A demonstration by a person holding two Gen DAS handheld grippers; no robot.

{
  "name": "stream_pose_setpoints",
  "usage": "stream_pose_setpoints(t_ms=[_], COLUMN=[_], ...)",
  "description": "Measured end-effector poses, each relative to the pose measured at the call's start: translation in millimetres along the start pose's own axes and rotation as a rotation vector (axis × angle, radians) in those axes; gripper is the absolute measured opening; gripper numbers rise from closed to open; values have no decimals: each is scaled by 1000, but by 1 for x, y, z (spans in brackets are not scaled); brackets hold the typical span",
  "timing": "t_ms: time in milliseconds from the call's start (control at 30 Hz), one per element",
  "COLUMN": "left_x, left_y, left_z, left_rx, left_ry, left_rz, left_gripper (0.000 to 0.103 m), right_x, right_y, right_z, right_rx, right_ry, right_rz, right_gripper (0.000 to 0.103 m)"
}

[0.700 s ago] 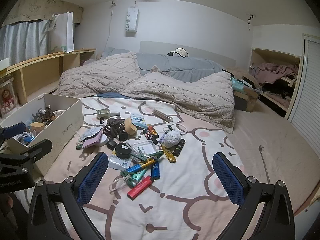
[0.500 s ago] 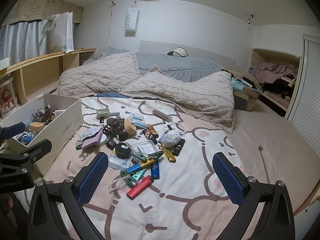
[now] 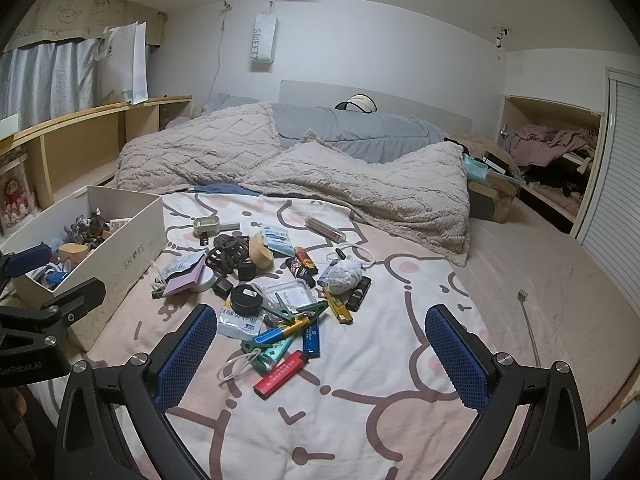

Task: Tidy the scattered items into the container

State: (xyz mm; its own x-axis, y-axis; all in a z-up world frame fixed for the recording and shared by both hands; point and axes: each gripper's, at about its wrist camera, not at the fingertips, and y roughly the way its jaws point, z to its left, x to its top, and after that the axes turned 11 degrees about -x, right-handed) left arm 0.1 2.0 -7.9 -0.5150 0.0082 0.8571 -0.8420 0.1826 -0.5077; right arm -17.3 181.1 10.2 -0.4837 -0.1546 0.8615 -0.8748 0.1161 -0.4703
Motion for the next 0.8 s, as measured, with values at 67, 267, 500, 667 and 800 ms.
stream_pose_setpoints(t_ms=[67,267,500,667,800], left_x=[0,3,5,4,1], left_y=[1,3,6,12,20], left_z=[0,0,0,-1,-2], left_rx=[-1,-1,-4,-8,-8], left_ry=[2,4,9,9,11], left_rz=[1,6,14,29,49], left_gripper=[103,103,103,103,103], right_x=[0,-1,-3,-6,-8], right_y=[0,1,4,10,18], right_z=[0,0,1,3,2], right_rx=[0,1,1,-8,-20], right_ry=[0,0,-3,-6,-4], right_rz=[0,2,6,22,42], right_gripper=[103,103,103,103,103])
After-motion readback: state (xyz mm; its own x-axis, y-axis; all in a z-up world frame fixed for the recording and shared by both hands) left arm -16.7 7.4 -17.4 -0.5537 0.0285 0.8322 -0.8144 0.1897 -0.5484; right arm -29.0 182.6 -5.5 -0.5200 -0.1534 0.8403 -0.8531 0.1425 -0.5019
